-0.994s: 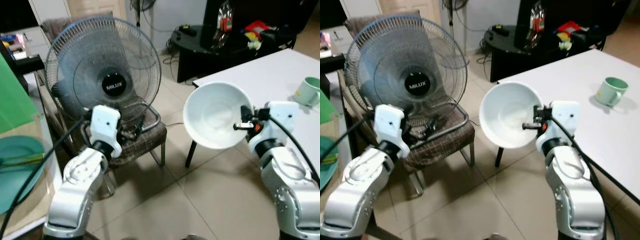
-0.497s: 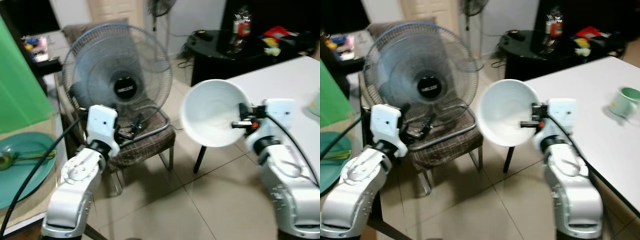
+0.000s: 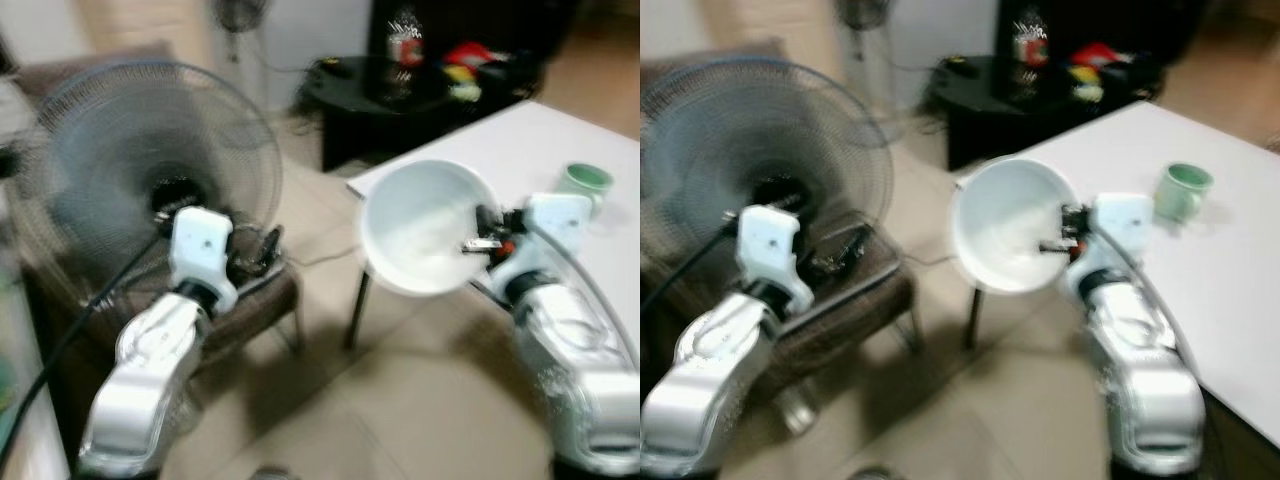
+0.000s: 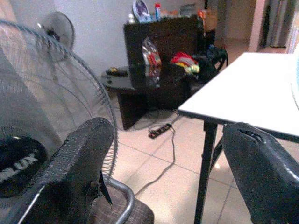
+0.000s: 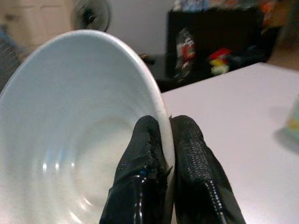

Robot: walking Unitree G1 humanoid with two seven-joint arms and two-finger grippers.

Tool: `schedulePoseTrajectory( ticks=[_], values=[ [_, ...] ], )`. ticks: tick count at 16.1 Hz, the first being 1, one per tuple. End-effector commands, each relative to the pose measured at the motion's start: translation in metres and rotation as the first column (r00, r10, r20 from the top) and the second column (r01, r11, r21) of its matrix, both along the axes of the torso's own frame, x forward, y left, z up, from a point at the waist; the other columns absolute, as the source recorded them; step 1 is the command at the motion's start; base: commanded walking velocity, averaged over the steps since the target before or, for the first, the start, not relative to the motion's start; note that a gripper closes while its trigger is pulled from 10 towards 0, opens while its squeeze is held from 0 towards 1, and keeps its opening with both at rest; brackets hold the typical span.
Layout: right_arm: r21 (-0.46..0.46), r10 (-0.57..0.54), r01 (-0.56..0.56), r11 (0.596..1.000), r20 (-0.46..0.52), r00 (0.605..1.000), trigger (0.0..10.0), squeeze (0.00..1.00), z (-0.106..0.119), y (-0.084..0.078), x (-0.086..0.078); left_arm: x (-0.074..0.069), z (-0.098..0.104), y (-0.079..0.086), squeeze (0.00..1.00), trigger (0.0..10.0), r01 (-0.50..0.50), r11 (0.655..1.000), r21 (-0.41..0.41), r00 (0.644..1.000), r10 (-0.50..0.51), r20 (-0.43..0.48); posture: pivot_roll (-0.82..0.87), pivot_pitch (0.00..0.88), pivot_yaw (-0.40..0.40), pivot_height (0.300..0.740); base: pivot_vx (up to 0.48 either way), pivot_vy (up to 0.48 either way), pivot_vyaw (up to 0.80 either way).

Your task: Setting the table

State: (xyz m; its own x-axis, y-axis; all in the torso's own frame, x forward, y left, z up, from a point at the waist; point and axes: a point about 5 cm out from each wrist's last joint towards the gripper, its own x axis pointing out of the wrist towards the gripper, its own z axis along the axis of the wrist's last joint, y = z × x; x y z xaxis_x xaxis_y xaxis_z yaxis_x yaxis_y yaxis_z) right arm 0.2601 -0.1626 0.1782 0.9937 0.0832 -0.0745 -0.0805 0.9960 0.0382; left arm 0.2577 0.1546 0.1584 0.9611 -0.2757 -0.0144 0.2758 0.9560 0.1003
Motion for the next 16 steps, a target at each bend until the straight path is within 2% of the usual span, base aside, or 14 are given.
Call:
schedulePoseTrajectory(
  ticks=[1,7,12,16],
  values=[
    [-0.003,-0.012,0.012,1.0,0.032,0.999,10.0,0.0,0.0088,-0.0051,0.0001,0.0014,0.002,-0.0035,0.0,10.0,0.016,1.0,-0.008,1.0,-0.016,0.008,0.09,0.0,0.005,0.74,0.307,0.0,-0.8],
    [0.038,0.0,0.0,0.999,0.007,1.0,10.0,0.0,0.0082,-0.0074,0.0032,-0.0046,-0.003,-0.0002,0.0,10.0,-0.008,1.0,-0.006,1.0,0.008,-0.001,0.1,0.0,-0.036,0.74,0.309,0.0,-0.75],
    [0.091,-0.003,0.004,0.996,-0.007,1.0,10.0,0.0,0.0078,-0.0083,0.0078,-0.0079,-0.0033,0.0011,0.0,10.0,-0.018,1.0,-0.006,1.0,0.018,0.0,0.12,0.0,-0.053,0.74,0.309,0.0,0.0],
    [0.108,-0.008,0.01,0.994,-0.02,1.0,10.0,0.0,0.0084,-0.0083,0.0084,-0.0061,-0.0028,0.0022,0.0,10.0,-0.006,1.0,0.001,1.0,0.006,0.0,0.1,0.0,-0.031,0.74,0.309,0.0,0.0]
  ],
)
